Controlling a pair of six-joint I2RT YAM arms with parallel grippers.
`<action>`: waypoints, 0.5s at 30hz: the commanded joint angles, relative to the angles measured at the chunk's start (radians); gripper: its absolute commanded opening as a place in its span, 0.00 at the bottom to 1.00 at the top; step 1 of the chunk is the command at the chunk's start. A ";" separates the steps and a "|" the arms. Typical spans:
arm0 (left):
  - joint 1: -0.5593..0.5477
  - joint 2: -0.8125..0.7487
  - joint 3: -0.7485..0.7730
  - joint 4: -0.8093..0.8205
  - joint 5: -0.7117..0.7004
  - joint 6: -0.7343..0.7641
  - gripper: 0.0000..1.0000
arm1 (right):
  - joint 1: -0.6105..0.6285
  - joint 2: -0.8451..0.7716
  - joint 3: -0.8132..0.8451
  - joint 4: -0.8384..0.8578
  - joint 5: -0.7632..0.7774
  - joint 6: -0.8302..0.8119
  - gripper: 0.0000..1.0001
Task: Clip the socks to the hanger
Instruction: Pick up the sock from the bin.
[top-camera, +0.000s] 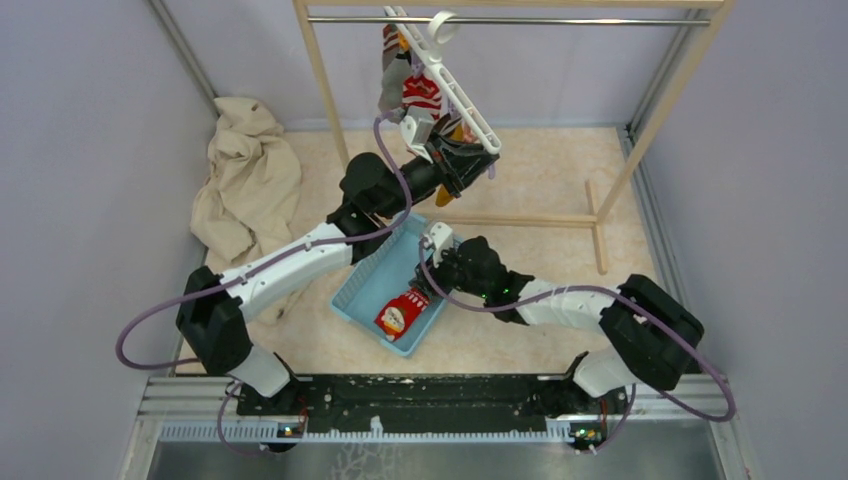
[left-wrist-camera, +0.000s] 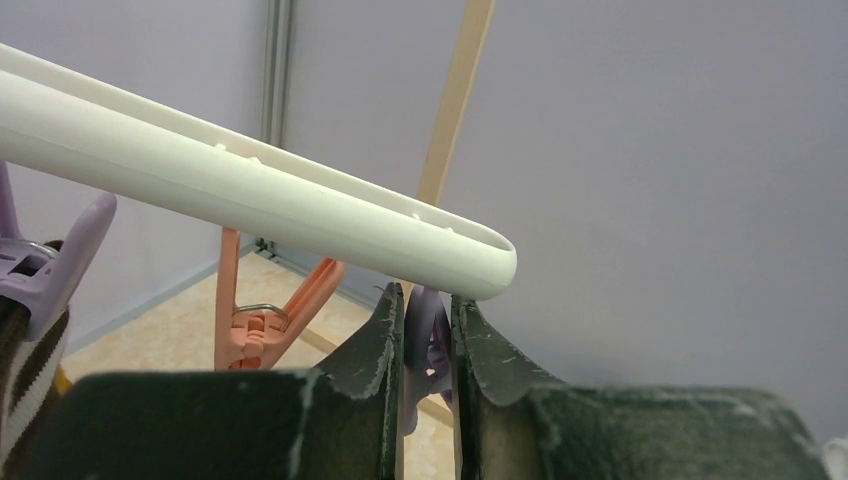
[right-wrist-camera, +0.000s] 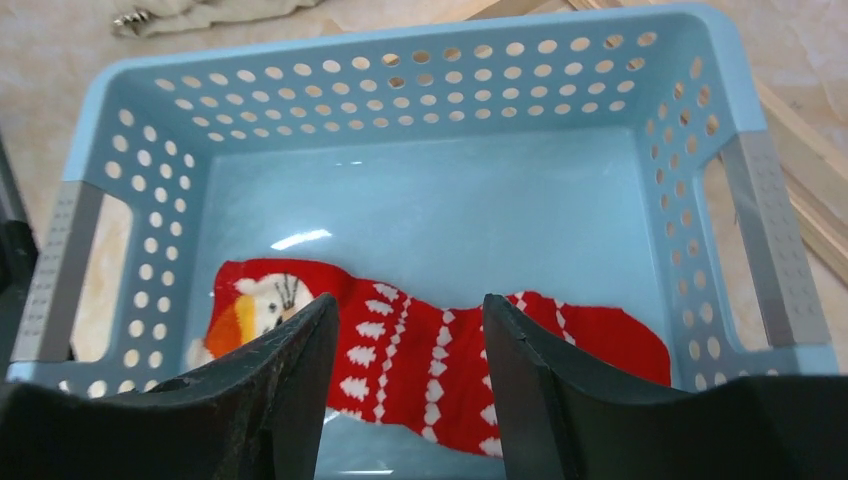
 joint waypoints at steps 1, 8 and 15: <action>0.005 -0.055 0.019 -0.007 -0.008 0.017 0.00 | 0.057 0.074 0.117 -0.048 0.129 -0.167 0.56; 0.004 -0.080 0.011 -0.017 0.000 0.020 0.00 | 0.075 0.267 0.229 -0.107 0.139 -0.237 0.56; 0.006 -0.084 0.006 -0.025 -0.005 0.030 0.00 | 0.095 0.371 0.318 -0.183 0.157 -0.253 0.56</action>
